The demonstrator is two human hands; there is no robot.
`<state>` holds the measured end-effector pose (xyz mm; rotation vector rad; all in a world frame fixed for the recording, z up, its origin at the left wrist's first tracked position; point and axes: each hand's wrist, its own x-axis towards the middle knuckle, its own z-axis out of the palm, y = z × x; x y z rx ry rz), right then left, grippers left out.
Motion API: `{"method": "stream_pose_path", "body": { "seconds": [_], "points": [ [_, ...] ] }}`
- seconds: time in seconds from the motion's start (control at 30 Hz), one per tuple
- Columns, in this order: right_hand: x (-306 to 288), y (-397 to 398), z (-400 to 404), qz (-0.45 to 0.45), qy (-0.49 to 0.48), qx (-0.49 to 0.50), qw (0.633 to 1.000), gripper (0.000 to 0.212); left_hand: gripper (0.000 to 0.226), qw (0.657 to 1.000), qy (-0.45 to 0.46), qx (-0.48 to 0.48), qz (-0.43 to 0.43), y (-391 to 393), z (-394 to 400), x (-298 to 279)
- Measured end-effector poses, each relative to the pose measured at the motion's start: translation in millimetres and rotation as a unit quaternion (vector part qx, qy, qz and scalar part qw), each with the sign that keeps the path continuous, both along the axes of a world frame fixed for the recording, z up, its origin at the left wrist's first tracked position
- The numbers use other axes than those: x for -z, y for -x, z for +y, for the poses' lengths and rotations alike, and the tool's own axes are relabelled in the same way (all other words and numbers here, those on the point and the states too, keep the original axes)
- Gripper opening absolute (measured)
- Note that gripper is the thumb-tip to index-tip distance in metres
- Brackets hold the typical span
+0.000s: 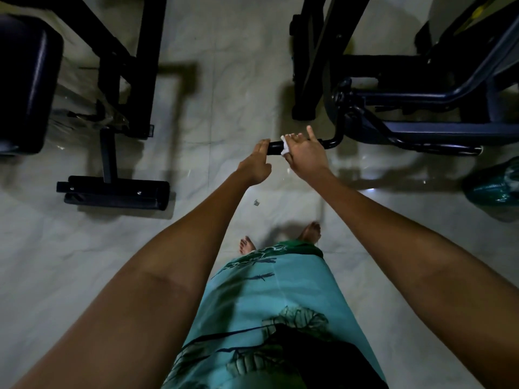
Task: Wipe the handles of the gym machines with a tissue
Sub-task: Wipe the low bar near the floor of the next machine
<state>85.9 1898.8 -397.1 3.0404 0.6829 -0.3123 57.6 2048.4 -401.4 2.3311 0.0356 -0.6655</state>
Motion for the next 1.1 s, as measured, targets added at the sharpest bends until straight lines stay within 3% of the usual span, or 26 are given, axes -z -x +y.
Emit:
{"method": "stream_pose_path", "body": {
  "seconds": [0.3, 0.57, 0.83, 1.1],
  "points": [
    [-38.4, -11.1, -8.6, 0.152, -0.077, 0.083, 0.982, 0.035, 0.07, 0.993, -0.068, 0.091, 0.031, 5.5, 19.2, -33.6],
    [-76.9, -17.8, -16.7, 0.154, -0.139, 0.151, 0.967, 0.024, 0.066, 0.973, -0.166, 0.163, -0.002, -20.7, 44.5, -70.9],
    [-96.6, -44.1, -30.3, 0.145, -0.167, 0.189, 0.957, 0.02, 0.067, 0.951, -0.198, 0.236, -0.004, -71.2, 24.5, -87.0],
    [-84.2, -100.1, -65.8, 0.153, -0.188, 0.257, 0.936, 0.023, 0.063, 0.886, -0.293, 0.358, -0.036, -147.4, -5.2, -95.1]
  ]
}}
